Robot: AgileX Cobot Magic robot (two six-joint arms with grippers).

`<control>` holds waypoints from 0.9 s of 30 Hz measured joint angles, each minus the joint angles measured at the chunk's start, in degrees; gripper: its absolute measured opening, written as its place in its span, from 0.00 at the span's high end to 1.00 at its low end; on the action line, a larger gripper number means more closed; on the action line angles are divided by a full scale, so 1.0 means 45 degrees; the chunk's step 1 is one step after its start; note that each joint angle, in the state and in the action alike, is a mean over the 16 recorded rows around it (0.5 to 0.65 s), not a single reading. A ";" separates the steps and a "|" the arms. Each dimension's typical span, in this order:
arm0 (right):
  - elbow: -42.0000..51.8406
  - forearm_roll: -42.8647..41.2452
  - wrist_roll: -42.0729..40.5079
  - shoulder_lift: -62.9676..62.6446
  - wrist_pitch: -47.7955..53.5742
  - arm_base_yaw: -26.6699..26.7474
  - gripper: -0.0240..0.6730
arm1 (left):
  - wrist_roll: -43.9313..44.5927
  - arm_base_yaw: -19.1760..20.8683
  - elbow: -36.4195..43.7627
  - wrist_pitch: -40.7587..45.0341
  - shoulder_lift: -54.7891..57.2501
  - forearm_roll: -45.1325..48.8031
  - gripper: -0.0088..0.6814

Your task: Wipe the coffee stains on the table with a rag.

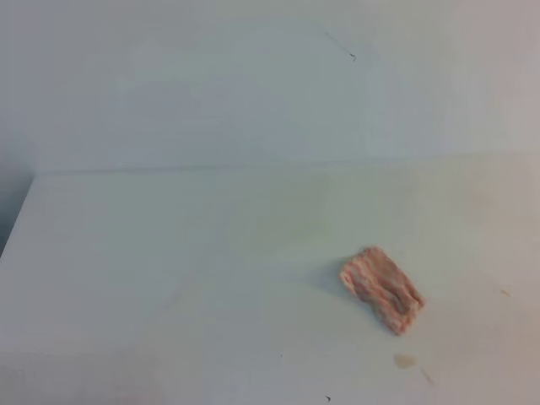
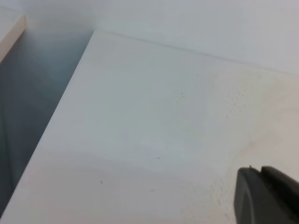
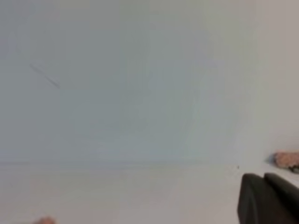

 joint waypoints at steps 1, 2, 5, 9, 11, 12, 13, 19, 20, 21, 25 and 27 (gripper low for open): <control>0.0588 0.0041 0.0035 -0.0290 -0.0089 -0.0126 0.97 | 0.0000 0.0000 0.0000 0.0000 0.0000 0.0000 0.99; 0.1119 0.0073 0.0054 -0.0534 -0.0131 -0.0229 0.97 | 0.0000 0.0000 -0.0036 0.0000 0.0000 0.0000 0.99; 0.2461 0.0102 0.0066 -0.1058 -0.0226 -0.0408 0.97 | 0.0000 0.0000 -0.0036 0.0000 0.0000 0.0000 0.99; 0.3661 0.0098 0.0071 -0.1307 -0.0343 -0.0451 0.97 | 0.0000 0.0000 0.0000 0.0000 0.0000 0.0000 0.99; 0.4016 0.0096 0.0074 -0.1305 -0.0344 -0.0455 0.97 | 0.0000 0.0000 0.0000 0.0000 0.0000 0.0000 0.99; 0.4132 0.0096 0.0075 -0.1305 -0.0315 -0.0457 0.97 | 0.0000 0.0000 0.0000 0.0000 0.0000 0.0000 0.99; 0.4216 0.0095 0.0075 -0.1305 -0.0268 -0.0459 0.97 | 0.0000 0.0000 0.0000 0.0000 0.0000 0.0000 0.99; 0.4288 0.0083 0.0034 -0.1318 -0.0033 -0.0467 0.97 | 0.0001 0.0000 0.0000 -0.0026 0.0000 0.0000 0.99; 0.4288 0.0083 0.0027 -0.1318 -0.0038 -0.0468 0.97 | 0.0001 0.0000 0.0000 -0.0026 0.0000 0.0000 0.99; 0.4288 0.0083 0.0020 -0.1318 -0.0040 -0.0468 0.97 | 0.0001 0.0000 0.0000 -0.0026 0.0000 0.0000 0.99; 0.4288 0.0083 -0.0006 -0.1318 -0.0040 -0.0468 0.97 | 0.0001 0.0000 0.0000 -0.0026 0.0000 0.0000 0.99; 0.4288 0.0083 -0.0017 -0.1318 -0.0040 -0.0468 0.97 | 0.0001 0.0000 0.0036 -0.0026 0.0000 0.0000 0.99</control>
